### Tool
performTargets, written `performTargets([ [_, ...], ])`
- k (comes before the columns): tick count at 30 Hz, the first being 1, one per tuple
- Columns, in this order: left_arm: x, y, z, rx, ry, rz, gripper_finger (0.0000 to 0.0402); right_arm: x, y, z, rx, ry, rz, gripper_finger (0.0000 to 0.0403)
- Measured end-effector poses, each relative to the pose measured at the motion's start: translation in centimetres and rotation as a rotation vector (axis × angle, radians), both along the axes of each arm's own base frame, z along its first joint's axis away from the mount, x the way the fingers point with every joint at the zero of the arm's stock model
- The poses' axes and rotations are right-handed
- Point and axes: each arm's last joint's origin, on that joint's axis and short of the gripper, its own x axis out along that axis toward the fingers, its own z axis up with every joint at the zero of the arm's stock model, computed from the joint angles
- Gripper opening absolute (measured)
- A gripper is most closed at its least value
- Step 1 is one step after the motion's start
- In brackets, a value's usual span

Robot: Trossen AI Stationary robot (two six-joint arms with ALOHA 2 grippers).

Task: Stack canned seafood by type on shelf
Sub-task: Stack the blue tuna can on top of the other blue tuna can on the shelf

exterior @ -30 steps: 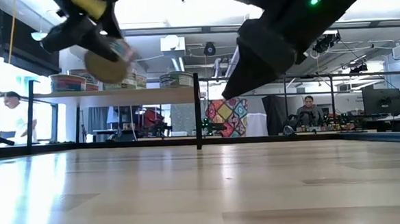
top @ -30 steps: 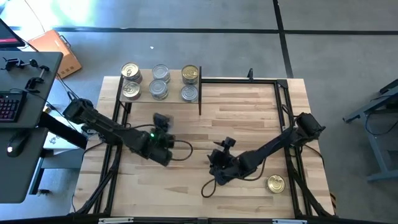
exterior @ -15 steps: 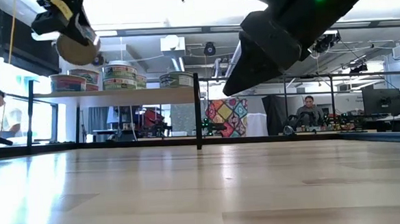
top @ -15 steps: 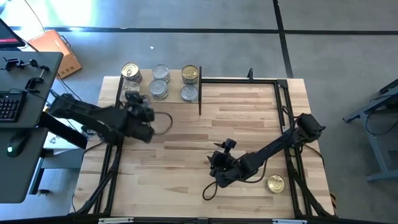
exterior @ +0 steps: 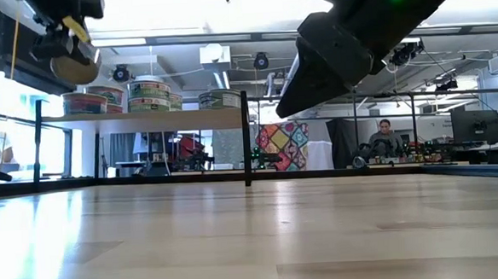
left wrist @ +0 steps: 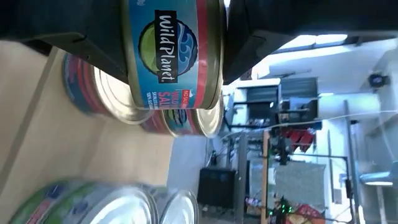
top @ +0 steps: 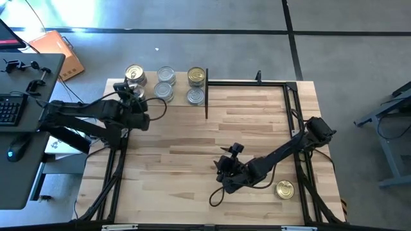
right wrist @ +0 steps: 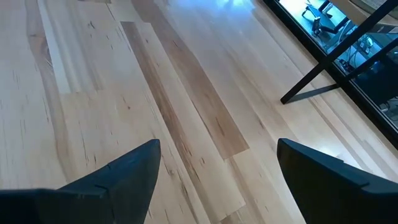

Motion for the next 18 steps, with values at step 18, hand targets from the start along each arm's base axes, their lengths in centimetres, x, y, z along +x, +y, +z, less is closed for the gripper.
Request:
performTargets([
  [18, 0.9, 2.7, -2.7, -0.044, 0.060, 0.074, 0.0204, 0.1, 0.0, 0.0, -0.004, -0.002, 0.008, 0.0313],
])
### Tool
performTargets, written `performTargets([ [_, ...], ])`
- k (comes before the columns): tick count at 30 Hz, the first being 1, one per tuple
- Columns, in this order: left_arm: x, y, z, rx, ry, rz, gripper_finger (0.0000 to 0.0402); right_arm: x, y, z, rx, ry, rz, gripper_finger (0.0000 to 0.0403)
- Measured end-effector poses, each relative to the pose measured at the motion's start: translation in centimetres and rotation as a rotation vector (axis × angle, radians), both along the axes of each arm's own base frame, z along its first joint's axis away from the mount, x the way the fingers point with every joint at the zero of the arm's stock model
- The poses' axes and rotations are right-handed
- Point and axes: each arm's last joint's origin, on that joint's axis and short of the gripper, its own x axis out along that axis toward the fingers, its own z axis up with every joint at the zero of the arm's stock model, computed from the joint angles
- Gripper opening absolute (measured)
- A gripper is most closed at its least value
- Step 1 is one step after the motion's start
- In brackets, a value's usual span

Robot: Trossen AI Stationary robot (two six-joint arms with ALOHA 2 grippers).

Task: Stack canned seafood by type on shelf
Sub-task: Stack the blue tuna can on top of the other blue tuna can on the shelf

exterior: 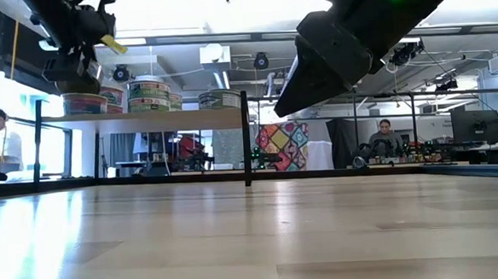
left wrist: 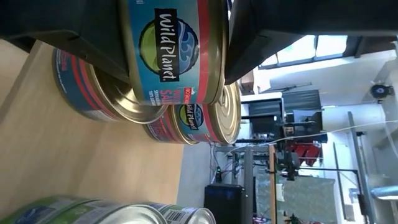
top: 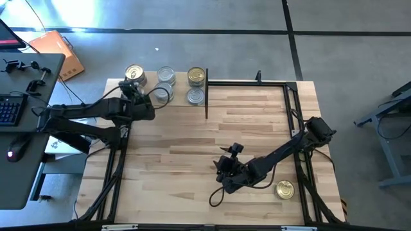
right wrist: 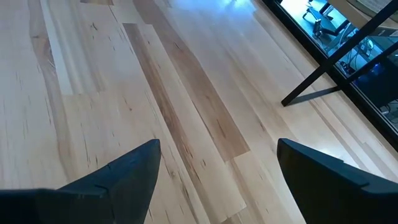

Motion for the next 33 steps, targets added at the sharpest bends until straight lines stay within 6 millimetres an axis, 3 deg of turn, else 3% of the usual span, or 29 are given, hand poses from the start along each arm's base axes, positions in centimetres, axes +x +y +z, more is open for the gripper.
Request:
performTargets([
  [10, 0.6, 1.5, -0.1, -0.163, -0.054, -0.029, 0.0225, 0.0, 0.0, 0.0, 0.001, 0.000, 0.000, 0.0313],
  [18, 0.7, 2.5, 0.0, -0.157, -0.026, -0.025, 0.0260, 0.0, 0.0, 0.0, 0.001, 0.000, 0.000, 0.0313],
  [33, 0.0, 3.7, 0.0, -0.212, 0.062, -0.039, 0.0277, 0.1, 0.1, 0.1, 0.008, -0.013, 0.000, 0.0313],
])
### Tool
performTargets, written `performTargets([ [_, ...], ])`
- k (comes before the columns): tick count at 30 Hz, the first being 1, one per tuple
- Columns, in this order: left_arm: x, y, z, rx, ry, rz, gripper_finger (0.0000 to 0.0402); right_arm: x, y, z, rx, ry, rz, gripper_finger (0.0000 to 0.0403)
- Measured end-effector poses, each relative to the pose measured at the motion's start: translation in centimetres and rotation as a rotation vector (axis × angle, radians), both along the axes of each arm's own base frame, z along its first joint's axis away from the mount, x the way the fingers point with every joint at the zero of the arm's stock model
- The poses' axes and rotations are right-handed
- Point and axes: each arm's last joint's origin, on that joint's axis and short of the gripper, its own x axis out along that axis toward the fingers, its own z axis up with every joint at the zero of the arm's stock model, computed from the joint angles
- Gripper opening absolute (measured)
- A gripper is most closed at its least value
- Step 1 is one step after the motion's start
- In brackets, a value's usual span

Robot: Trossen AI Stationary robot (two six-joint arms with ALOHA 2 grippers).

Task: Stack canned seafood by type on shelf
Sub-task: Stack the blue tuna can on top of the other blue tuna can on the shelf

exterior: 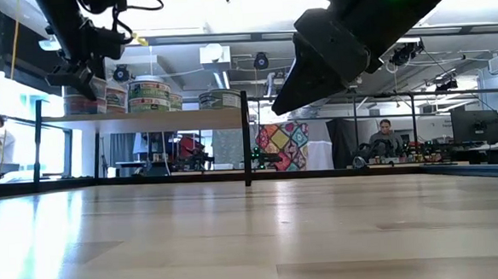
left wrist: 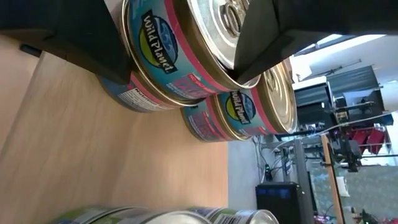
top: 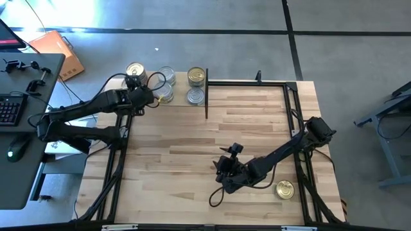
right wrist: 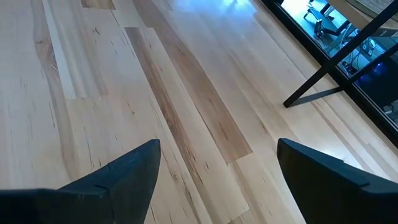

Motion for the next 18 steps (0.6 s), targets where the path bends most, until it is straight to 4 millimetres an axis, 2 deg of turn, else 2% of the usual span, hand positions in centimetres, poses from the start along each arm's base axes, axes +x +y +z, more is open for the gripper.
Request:
performTargets([
  [6, -0.03, 0.14, 0.00, -0.006, -0.003, 0.002, 0.0299, 0.06, -0.03, 0.03, 0.003, -0.005, -0.001, 0.0313],
  [18, -0.03, -0.44, 0.76, -0.022, -0.074, -0.030, 0.0301, 0.12, -0.01, 0.05, 0.002, -0.007, 0.002, 0.0313],
])
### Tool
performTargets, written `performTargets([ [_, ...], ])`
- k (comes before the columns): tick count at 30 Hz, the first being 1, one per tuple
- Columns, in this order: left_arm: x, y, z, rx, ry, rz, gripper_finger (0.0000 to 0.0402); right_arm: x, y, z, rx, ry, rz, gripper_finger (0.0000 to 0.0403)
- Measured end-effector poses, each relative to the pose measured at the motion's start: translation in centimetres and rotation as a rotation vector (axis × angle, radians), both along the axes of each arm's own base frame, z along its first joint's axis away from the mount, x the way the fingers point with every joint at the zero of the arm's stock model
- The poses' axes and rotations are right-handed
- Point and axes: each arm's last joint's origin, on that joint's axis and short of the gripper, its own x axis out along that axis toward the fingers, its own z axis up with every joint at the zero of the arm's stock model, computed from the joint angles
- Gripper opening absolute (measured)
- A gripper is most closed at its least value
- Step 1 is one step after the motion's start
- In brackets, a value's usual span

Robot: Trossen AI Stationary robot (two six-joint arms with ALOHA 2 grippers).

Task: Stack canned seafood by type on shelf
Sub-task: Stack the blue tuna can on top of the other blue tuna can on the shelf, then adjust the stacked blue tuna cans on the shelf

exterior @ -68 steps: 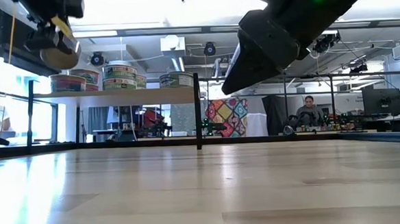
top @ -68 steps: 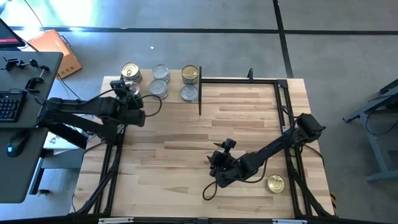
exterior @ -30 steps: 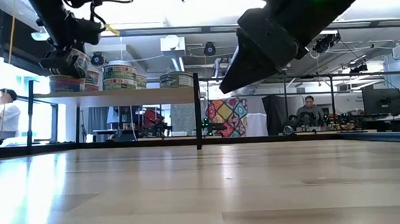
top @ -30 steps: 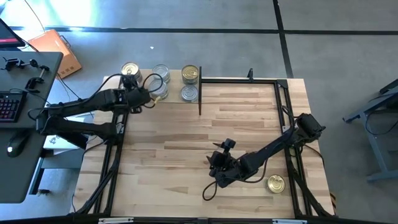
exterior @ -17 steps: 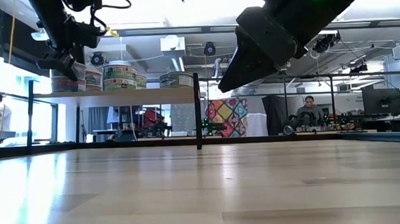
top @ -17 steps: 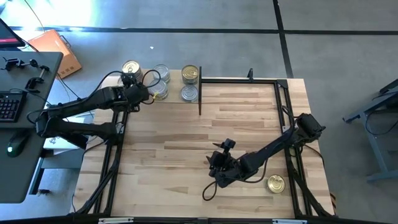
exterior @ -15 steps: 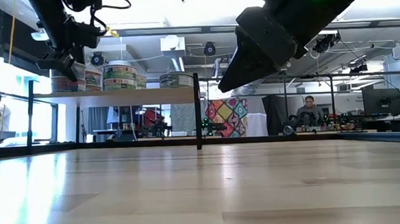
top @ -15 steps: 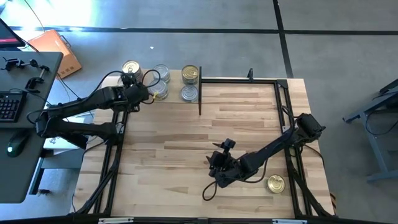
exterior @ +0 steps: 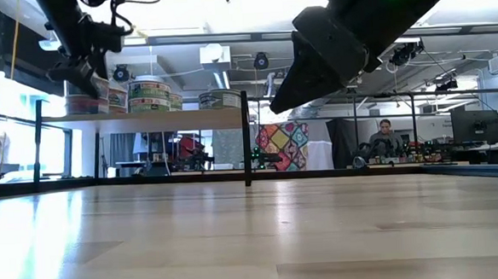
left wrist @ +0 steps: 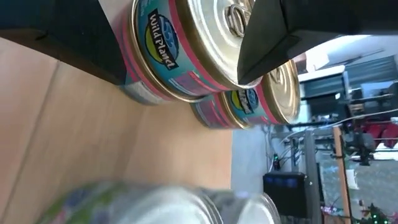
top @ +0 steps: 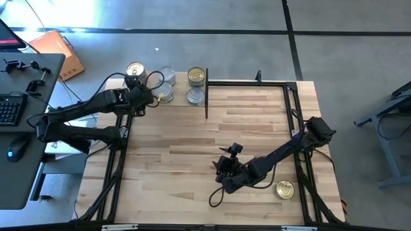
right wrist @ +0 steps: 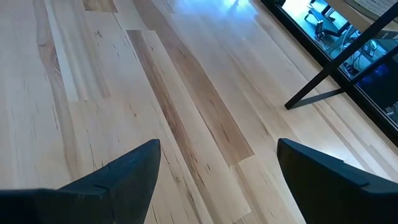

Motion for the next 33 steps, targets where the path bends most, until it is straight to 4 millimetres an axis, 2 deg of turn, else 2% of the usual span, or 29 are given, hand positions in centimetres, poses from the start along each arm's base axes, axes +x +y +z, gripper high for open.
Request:
performTargets([
  [11, -0.4, -0.5, 5.1, -0.011, -0.199, 0.027, 0.0301, 0.0, 0.0, 0.0, 0.000, 0.000, 0.000, 0.0313],
  [17, -0.6, 1.1, 7.7, 0.061, -0.430, 0.139, 0.0284, 0.0, 0.0, 0.0, 0.000, 0.000, 0.000, 0.0313],
  [24, -1.8, 5.8, 8.0, 0.094, -0.539, 0.312, 0.0199, 0.0, 0.0, 0.0, 0.018, 0.004, 0.006, 0.0313],
  [29, -2.7, 9.7, 6.3, 0.002, -0.530, 0.421, 0.0112, 0.0, 0.0, 0.0, 0.021, 0.004, 0.007, 0.0313],
  [33, -2.8, 12.1, 4.7, -0.058, -0.508, 0.485, 0.0043, 0.0, 0.0, 0.0, 0.020, 0.004, 0.007, 0.0313],
])
